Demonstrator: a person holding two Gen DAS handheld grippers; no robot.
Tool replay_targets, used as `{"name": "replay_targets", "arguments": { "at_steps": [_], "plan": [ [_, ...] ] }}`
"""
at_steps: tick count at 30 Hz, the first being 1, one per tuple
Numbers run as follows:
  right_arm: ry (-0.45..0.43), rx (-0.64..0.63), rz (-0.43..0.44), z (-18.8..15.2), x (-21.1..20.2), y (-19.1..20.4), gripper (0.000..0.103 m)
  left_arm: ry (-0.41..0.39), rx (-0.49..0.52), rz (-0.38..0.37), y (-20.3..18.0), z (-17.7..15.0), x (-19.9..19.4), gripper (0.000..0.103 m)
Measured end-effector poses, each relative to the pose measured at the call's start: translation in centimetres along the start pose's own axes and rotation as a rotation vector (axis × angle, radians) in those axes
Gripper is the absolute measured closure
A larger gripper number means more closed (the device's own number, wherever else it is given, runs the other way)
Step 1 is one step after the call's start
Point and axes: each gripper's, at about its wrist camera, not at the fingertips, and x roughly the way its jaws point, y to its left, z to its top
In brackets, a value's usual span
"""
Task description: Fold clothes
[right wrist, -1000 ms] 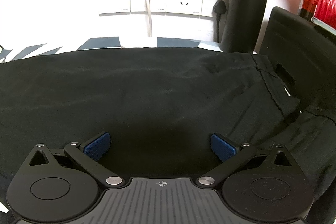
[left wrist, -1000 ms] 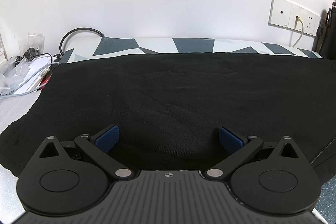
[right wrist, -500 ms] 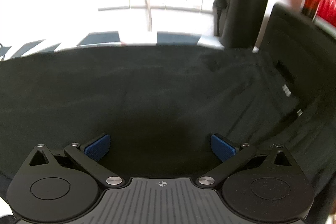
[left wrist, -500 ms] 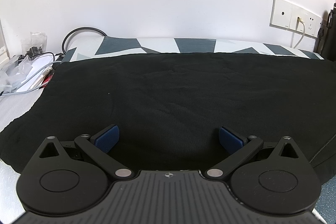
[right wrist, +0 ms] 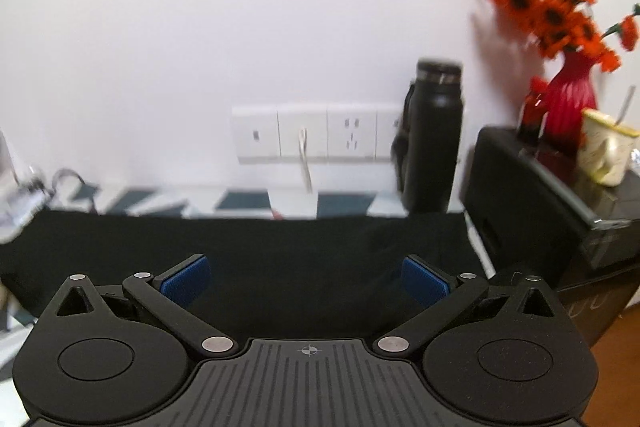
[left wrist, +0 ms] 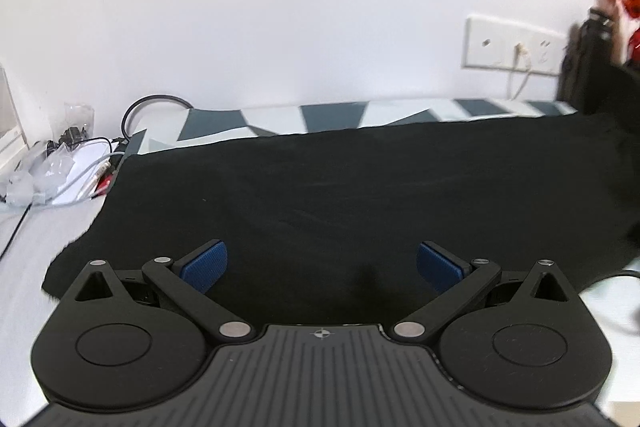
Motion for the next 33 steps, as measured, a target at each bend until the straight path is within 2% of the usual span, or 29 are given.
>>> {"name": "replay_targets", "arguments": {
  "at_steps": [6,12,16,17,19,24,28,30,33],
  "plan": [
    [-0.114,0.014,0.036,0.6,-7.9,-0.4,0.001,-0.068,-0.042,-0.045,-1.8,-0.8,-7.0,0.000],
    [-0.214,-0.016,0.021,-0.5,-16.8,-0.1,0.001,-0.166,-0.095,-0.047,-1.9,-1.3,-16.6,0.000],
    [-0.250,-0.022,0.023,-3.0,-20.8,-0.8,0.001,-0.181,-0.012,-0.064,-4.7,-3.4,-19.3,0.000],
    [-0.230,-0.025,0.013,-3.9,-20.6,-1.0,0.001,-0.184,0.009,-0.068,-5.5,-3.9,-19.9,0.000],
    [-0.162,-0.027,-0.021,-5.6,-19.6,-1.2,0.001,-0.147,0.043,-0.111,-7.9,-5.2,-18.9,0.000],
    [0.011,-0.040,-0.049,-9.3,-13.5,-1.4,0.001,-0.043,0.074,-0.244,-14.4,-7.8,-12.2,0.000],
    [0.053,-0.045,-0.064,-11.1,-10.3,-1.7,0.001,0.008,0.025,-0.395,-18.0,-7.8,-7.9,0.000],
    [0.064,-0.036,-0.069,-11.6,-9.2,-2.0,0.001,0.038,-0.015,-0.407,-19.1,-7.1,-5.7,0.000],
    [0.095,-0.017,-0.101,-12.6,-7.4,-2.6,0.001,0.065,-0.042,-0.385,-20.2,-6.8,-4.0,0.000]
  ]
}}
